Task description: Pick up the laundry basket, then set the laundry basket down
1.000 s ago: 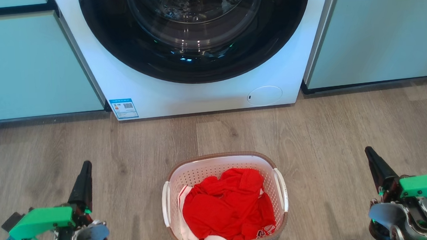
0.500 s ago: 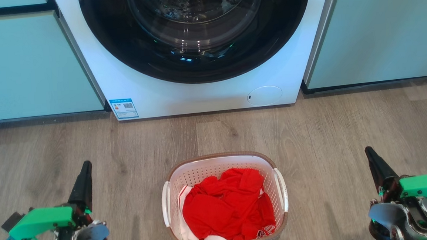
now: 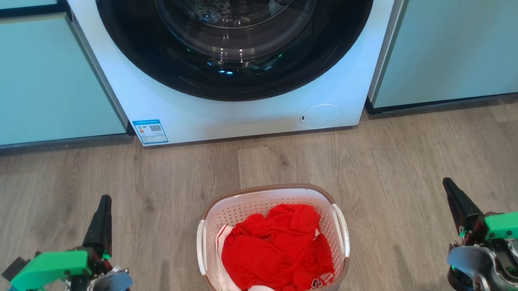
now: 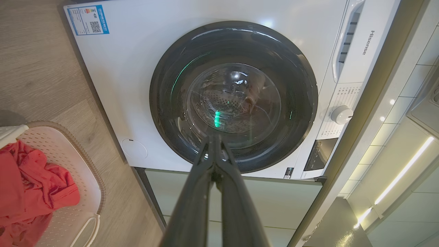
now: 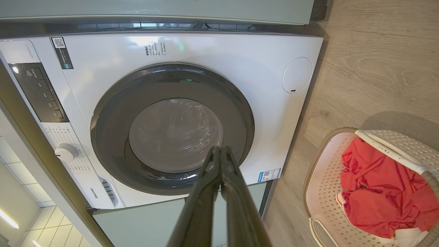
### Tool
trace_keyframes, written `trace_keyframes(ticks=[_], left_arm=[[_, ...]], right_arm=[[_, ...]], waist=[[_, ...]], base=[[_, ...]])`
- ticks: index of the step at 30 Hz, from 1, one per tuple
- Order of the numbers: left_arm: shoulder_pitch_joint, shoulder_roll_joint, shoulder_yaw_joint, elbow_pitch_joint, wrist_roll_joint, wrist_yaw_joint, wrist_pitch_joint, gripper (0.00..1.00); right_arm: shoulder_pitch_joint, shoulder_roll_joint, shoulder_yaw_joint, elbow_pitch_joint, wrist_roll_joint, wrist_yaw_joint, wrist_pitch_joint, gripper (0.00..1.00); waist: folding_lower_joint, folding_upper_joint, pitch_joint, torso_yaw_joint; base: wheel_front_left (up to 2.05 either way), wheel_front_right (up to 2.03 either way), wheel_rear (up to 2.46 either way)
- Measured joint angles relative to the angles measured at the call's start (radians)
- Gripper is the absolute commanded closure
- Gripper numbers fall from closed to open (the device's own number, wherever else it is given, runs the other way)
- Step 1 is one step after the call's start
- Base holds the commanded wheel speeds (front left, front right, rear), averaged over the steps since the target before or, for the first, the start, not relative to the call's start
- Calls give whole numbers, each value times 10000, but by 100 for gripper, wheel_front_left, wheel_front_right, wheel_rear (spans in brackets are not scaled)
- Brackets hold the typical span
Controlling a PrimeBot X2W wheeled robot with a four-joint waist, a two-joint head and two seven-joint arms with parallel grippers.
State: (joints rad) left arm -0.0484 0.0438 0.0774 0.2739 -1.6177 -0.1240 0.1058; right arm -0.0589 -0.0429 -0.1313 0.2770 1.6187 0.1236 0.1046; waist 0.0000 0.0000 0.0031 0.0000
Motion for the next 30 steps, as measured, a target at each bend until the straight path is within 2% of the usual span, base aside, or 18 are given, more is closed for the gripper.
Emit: trace_keyframes(ticks=[8, 9, 16, 30], left_arm=[[0, 0, 0, 0, 0, 0, 0, 100], [0, 0, 0, 0, 0, 0, 0, 0], [782, -148, -54, 846, 0, 12, -15, 0], [876, -153, -121, 428, 606, 12, -382, 0]], right_arm=[[0, 0, 0, 0, 0, 0, 0, 100], [0, 0, 0, 0, 0, 0, 0, 0], [610, 111, 71, 865, 6, 0, -21, 0], [648, 111, 313, 775, -508, -2, -372, 0]], waist=[[0, 0, 0, 0], [0, 0, 0, 0], [0, 0, -4, -1], [0, 0, -24, -16]], base=[[0, 0, 0], [0, 0, 0], [0, 0, 0], [0, 0, 0]])
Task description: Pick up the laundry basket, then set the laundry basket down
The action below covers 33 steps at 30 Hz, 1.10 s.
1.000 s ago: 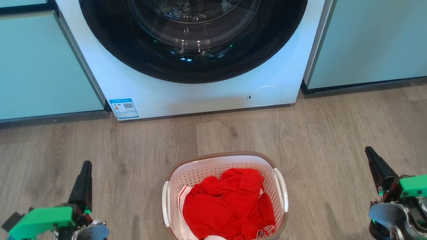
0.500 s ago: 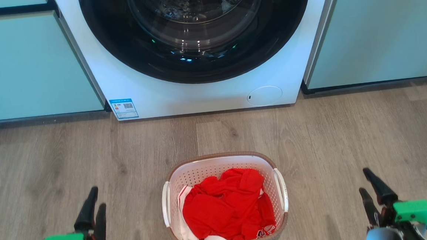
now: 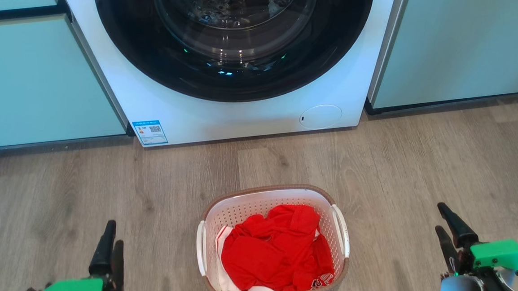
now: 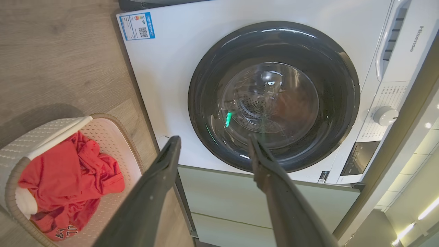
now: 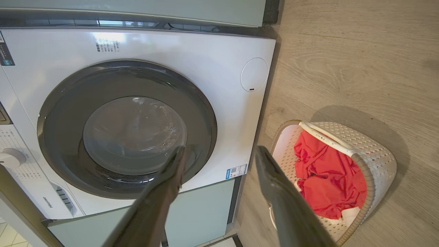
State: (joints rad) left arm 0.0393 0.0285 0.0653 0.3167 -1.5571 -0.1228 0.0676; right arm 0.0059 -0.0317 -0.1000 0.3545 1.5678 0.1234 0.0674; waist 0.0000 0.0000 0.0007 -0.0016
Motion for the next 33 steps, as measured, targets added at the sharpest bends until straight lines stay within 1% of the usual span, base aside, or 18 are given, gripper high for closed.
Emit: trace_keyframes(ticks=[5, 7, 12, 18, 26, 27, 33], left_arm=[[0, 2, -67, -259, 639, 17, -178, 0], [0, 4, -173, -410, 894, 94, -219, 0], [0, 6, -280, -686, 1791, 111, -351, 0], [-2, 4, -581, -978, 2928, 359, -527, 0], [-2, 17, -890, -1218, 4562, 554, -779, 0], [-2, 27, -920, -1267, 4938, 652, -828, 0], [-2, 182, -1289, -1407, 5944, 936, -968, 0]], right_arm=[[-1, 0, 44, -148, -537, 2, -178, 0], [-1, 0, 59, -173, -754, 0, -209, 0], [-5, 0, 107, -387, -1411, 0, -359, 0], [-17, 0, 314, -639, -2422, 2, -535, 0], [-27, -4, 612, -943, -3898, 2, -736, 0], [-27, -4, 685, -1016, -4243, 2, -794, 0], [-29, -6, 872, -1158, -5149, 0, -997, 0]], waist=[[0, 0, -1, -4], [0, 0, 0, -5], [0, 0, 4, -6], [0, 0, 7, -5], [0, 0, 0, -9], [0, 0, -3, -12], [0, 0, -8, -23]], base=[[0, 0, 0], [0, 0, 0], [0, 0, 0], [0, 0, 0], [0, 0, 0], [0, 0, 0], [0, 0, 0]])
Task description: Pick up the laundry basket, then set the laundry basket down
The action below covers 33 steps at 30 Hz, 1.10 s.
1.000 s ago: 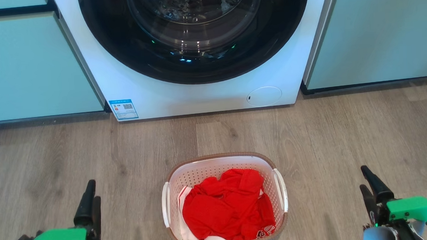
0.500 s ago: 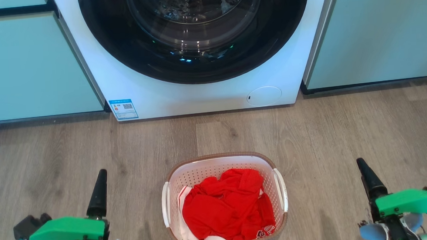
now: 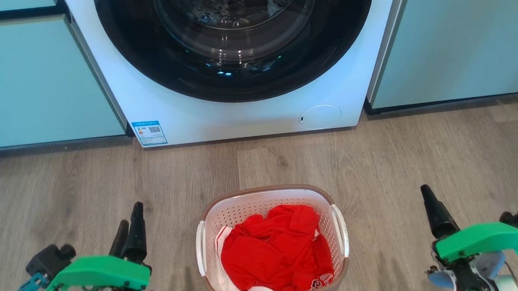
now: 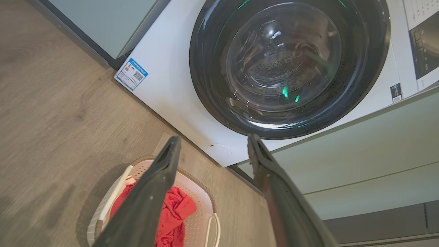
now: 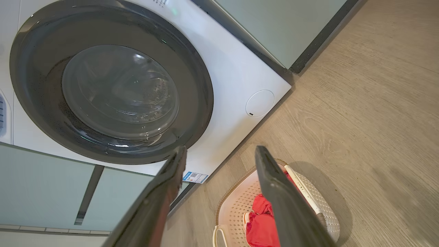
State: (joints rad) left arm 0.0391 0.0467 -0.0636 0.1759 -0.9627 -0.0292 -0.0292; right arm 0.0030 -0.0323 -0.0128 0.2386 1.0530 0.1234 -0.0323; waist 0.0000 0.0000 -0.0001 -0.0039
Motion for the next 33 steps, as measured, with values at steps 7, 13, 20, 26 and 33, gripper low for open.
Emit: trace_keyframes(ticks=[7, 13, 20, 26, 33], left_arm=[[0, 245, -441, -104, 915, 355, -167, 0], [0, 525, -915, -221, 1682, 782, -353, 0], [0, 817, -1473, -316, 2543, 1229, -575, 0], [0, 999, -1908, -393, 3168, 1559, -706, 0], [2, 1135, -2242, -610, 3827, 1881, -909, 0]], right_arm=[[-1, -2, 161, -67, -842, 0, -142, 0], [0, -4, 270, -75, -1601, 0, -324, 0], [0, -10, 458, -132, -2483, 2, -533, 0], [1, -13, 556, -234, -3183, 2, -704, 0], [2, -19, 754, -286, -3981, 2, -897, 0]], waist=[[0, 0, -4, -8], [0, 0, -13, -16], [0, 0, -29, -28], [0, 0, -58, -33], [0, 0, -114, -49]], base=[[0, 0, 0], [0, 0, 0], [0, 0, 0], [0, 0, 0], [0, 0, 0]])
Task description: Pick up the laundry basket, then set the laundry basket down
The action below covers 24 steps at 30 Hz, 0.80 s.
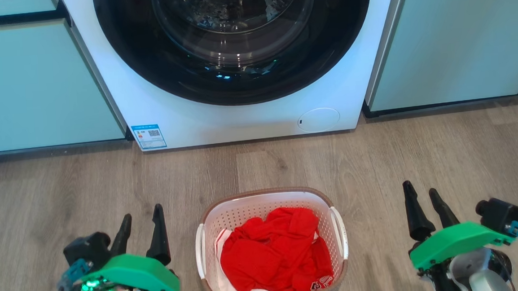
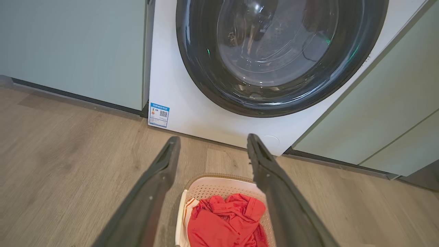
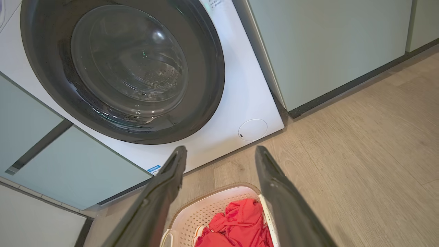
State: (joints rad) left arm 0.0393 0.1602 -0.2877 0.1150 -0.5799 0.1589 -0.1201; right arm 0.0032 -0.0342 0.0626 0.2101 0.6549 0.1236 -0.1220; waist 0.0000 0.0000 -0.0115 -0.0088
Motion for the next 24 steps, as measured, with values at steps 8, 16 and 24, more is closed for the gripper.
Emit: trace_keyframes(ticks=[8, 16, 24], left_arm=[[16, 128, -286, -109, 834, 184, -251, 0], [54, 188, -437, -238, 1730, 280, -468, 0], [276, 165, -433, -337, 2328, 270, -675, 0]], right_arm=[[3, -8, 119, -23, -918, 0, -222, 0], [5, -15, 303, -58, -1825, 0, -447, 0], [5, -23, 391, -146, -2614, 0, -658, 0]], waist=[[0, 0, -64, -13], [0, 0, -112, -18], [0, 0, -125, -37]], base=[[0, 0, 0], [0, 0, 0], [0, 0, 0]])
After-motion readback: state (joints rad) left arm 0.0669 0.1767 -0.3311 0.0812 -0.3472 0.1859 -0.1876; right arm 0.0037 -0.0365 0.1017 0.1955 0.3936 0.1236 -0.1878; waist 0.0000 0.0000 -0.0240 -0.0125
